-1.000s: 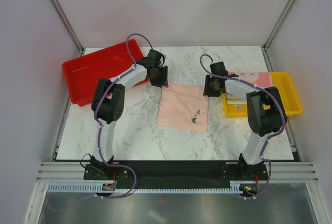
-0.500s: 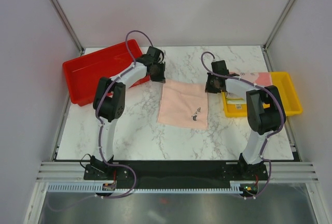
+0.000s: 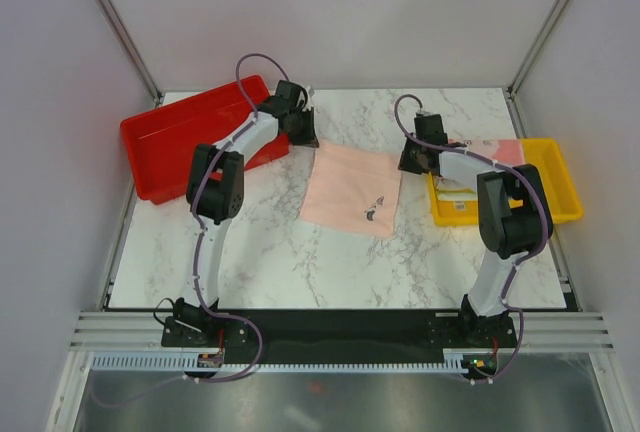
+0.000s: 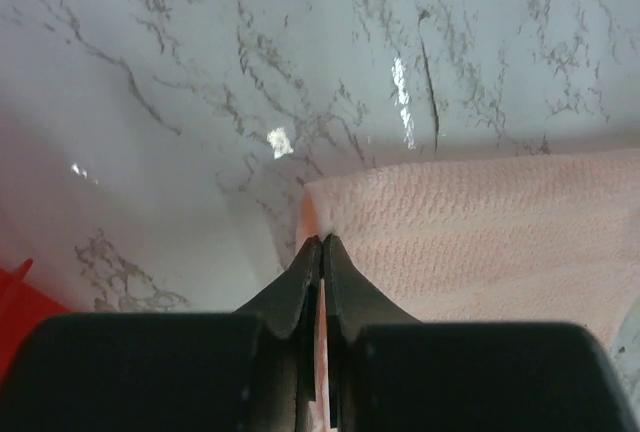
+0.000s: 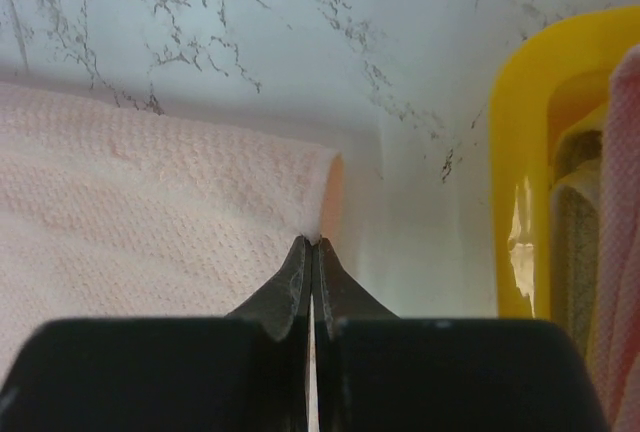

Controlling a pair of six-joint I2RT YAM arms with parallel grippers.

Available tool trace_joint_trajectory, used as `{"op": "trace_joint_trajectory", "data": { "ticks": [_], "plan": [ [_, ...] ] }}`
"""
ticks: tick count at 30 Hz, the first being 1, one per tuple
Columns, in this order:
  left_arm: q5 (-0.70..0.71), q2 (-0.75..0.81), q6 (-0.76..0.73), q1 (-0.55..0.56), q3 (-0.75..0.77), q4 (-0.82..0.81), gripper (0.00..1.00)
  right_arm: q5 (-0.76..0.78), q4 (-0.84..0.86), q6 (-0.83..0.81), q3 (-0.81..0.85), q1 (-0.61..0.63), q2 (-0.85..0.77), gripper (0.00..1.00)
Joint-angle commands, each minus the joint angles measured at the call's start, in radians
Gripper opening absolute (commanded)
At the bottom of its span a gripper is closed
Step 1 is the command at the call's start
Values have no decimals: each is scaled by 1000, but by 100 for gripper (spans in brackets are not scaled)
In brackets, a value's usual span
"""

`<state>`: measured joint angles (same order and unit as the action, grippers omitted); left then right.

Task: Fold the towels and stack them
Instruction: Fold the towel

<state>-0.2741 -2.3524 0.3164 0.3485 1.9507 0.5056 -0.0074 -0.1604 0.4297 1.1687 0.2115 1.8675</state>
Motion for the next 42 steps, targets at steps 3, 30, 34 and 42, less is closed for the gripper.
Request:
{"op": "trace_joint_trajectory", "data": {
  "ticks": [3,30,34,42],
  "plan": [
    [-17,-44,-23,-9,125,-39,32,9,58,15,40,-20,25,20],
    [247,452,117,257,-677,-156,55,-57,-10,-25,-155,110,-106,13],
    [335,461,196,257,-725,-67,55,-42,4,0,-257,155,-185,15],
    [302,654,373,299,-1035,-76,55,-103,84,81,-556,246,-425,17]
  ]
}}
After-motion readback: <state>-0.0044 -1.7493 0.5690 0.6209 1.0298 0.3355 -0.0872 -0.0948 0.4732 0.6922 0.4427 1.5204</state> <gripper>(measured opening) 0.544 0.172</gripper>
